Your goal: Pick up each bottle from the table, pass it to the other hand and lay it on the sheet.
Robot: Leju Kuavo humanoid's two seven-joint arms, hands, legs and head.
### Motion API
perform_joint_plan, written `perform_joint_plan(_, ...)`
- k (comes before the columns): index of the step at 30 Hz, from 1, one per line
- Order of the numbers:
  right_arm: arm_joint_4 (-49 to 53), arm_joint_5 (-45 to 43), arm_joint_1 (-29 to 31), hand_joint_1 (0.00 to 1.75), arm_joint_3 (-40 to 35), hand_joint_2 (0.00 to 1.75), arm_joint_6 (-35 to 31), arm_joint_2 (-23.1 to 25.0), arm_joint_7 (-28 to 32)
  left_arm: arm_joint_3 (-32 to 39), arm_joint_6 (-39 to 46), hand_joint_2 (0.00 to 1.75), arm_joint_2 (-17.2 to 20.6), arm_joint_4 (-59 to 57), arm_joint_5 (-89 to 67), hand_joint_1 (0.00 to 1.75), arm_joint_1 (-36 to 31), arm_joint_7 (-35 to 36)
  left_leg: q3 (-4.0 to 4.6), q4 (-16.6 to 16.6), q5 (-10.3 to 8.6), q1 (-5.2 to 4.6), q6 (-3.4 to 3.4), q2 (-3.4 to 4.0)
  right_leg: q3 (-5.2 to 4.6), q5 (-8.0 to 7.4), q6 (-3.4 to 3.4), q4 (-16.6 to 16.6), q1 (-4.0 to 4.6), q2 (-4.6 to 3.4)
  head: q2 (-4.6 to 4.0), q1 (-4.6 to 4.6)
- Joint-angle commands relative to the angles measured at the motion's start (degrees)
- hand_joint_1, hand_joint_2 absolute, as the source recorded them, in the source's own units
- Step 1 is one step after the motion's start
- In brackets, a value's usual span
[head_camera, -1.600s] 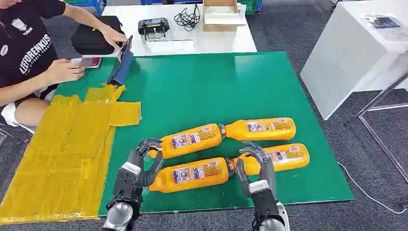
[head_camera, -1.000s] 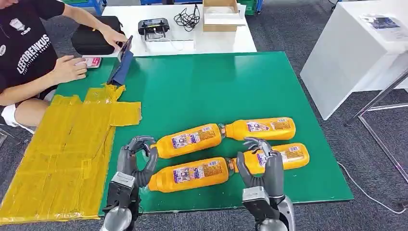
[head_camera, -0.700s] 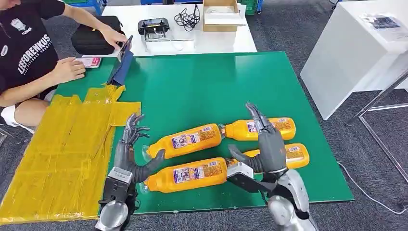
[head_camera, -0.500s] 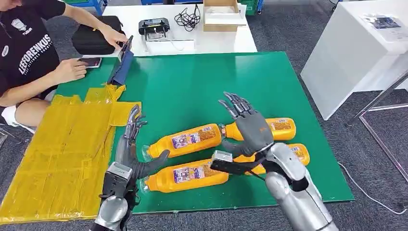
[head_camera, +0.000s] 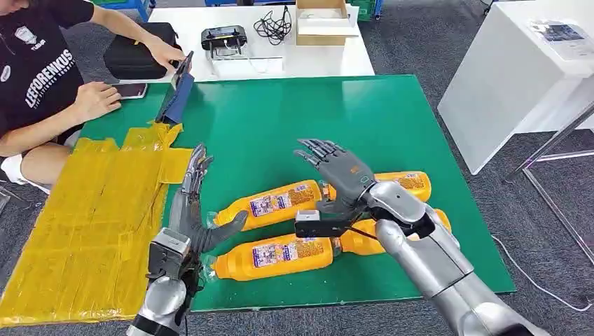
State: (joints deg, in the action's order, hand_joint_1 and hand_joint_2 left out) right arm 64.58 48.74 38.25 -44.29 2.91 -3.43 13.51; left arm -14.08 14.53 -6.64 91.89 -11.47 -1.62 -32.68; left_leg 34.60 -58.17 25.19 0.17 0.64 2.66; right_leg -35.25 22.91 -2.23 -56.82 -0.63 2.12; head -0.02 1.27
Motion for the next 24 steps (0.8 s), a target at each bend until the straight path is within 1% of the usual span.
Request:
perform_joint_plan(1, -27.0, -2.1, 8.7, 0.00, -10.6, 1.75, -0.7, 8.4, 2.3, -5.0, -0.3, 1.75, 1.5, -8.2, 2.4, 0.00, -5.6, -0.2, -0.39, 0.1, -0.01, 0.03, -0.08, -0.14, 0.31, -0.01, 0.13, 0.1, -0.02, -0.30, 0.00, 0.00)
perform_joint_plan(4, -33.4, -3.0, 9.3, 0.00, -10.6, 1.75, -3.2, 10.3, 3.0, -5.8, 0.0, 1.75, 1.8, -9.2, 3.4, 0.00, -6.1, -0.3, -0.37, 0.1, -0.01, 0.02, -0.06, -0.16, 0.29, 0.01, 0.10, 0.1, -0.02, -0.19, 0.00, 0.02)
perform_joint_plan(6, -36.0, -4.4, 9.4, 0.00, -9.6, 1.75, -4.1, 10.5, 4.2, -6.1, 0.0, 1.75, 1.8, -9.8, 4.2, 0.00, -6.5, -0.5, -0.28, 0.1, -0.02, 0.05, -0.06, -0.16, 0.21, 0.02, 0.06, 0.1, 0.01, -0.10, 0.00, 0.00)
perform_joint_plan(9, -38.4, -5.3, 9.7, 0.00, -8.7, 1.75, -5.2, 11.0, 5.8, -6.5, 0.0, 1.75, 1.9, -10.4, 4.7, 0.00, -6.9, -0.7, -0.36, 0.1, 0.01, 0.05, -0.05, -0.26, 0.32, 0.07, 0.07, 0.1, -0.01, -0.11, 0.00, 0.00)
perform_joint_plan(12, -39.6, -6.1, 9.7, 0.00, -7.8, 1.75, -5.7, 11.4, 6.6, -6.9, -0.1, 1.75, 1.9, -10.7, 4.9, 0.00, -7.3, -0.8, -0.17, 0.0, -0.02, 0.03, -0.04, -0.18, 0.14, 0.03, 0.03, 0.0, -0.01, -0.03, 0.00, 0.02)
perform_joint_plan(13, -40.5, -5.6, 9.8, 0.00, -7.9, 1.75, -7.0, 11.7, 5.5, -7.2, -0.1, 1.75, 1.9, -11.1, 5.0, 0.00, -7.5, -0.9, -0.26, 0.1, 0.01, 0.04, -0.05, -0.25, 0.23, 0.06, 0.06, 0.0, -0.01, -0.09, 0.00, 0.00)
perform_joint_plan(14, -41.2, -5.0, 9.9, 0.00, -8.2, 1.75, -7.5, 12.0, 4.9, -7.3, -0.1, 1.75, 1.9, -11.2, 5.0, 0.00, -7.5, -0.8, -0.14, 0.1, -0.03, 0.01, -0.04, -0.17, 0.10, 0.02, 0.04, 0.0, -0.03, -0.05, 0.00, 0.02)
perform_joint_plan(15, -41.5, -5.0, 10.0, 0.00, -8.1, 1.75, -7.3, 12.1, 4.6, -7.4, -0.1, 1.75, 2.0, -11.3, 5.0, 0.00, -7.6, -0.8, -0.29, 0.1, 0.00, 0.03, -0.06, -0.36, 0.29, 0.07, 0.08, 0.0, -0.03, -0.03, 0.00, 0.02)
perform_joint_plan(16, -42.7, -4.5, 10.1, 0.00, -8.1, 1.75, -7.7, 12.3, 3.9, -7.5, -0.1, 1.75, 2.1, -11.5, 5.0, 0.00, -7.6, -0.9, -0.22, 0.1, -0.02, 0.04, -0.07, -0.25, 0.19, 0.04, 0.07, 0.0, -0.01, -0.07, 0.00, 0.00)
perform_joint_plan(18, -42.8, -4.5, 10.0, 0.00, -8.1, 1.75, -7.9, 12.1, 4.0, -7.4, -0.1, 1.75, 2.1, -11.6, 5.1, 0.00, -7.5, -0.9, -0.15, 0.1, -0.04, 0.00, -0.05, -0.21, 0.12, 0.03, 0.04, 0.0, -0.03, 0.01, 0.00, 0.02)
perform_joint_plan(21, -42.9, -4.4, 10.0, 0.00, -8.0, 1.75, -8.0, 12.1, 4.1, -7.4, -0.1, 1.75, 2.1, -11.6, 5.1, 0.00, -7.5, -0.9, -0.41, 0.1, -0.02, 0.06, -0.09, -0.49, 0.39, 0.09, 0.14, 0.0, -0.01, -0.04, 0.00, 0.02)
perform_joint_plan(22, -42.9, -4.4, 10.0, 0.00, -8.0, 1.75, -8.0, 12.1, 4.1, -7.4, -0.1, 1.75, 2.1, -11.6, 5.1, 0.00, -7.5, -0.9, -0.22, 0.1, -0.03, 0.03, -0.06, -0.27, 0.17, 0.04, 0.07, 0.0, -0.01, -0.04, 0.00, 0.02)
perform_joint_plan(24, -43.8, -2.8, 10.2, 0.00, -8.8, 1.75, -8.8, 12.0, 2.4, -7.3, 0.0, 1.75, 2.2, -11.6, 5.2, 0.00, -7.5, -0.9, -0.37, 0.1, 0.03, 0.06, -0.08, -0.33, 0.31, 0.08, 0.11, 0.0, 0.00, -0.18, 0.00, 0.02)
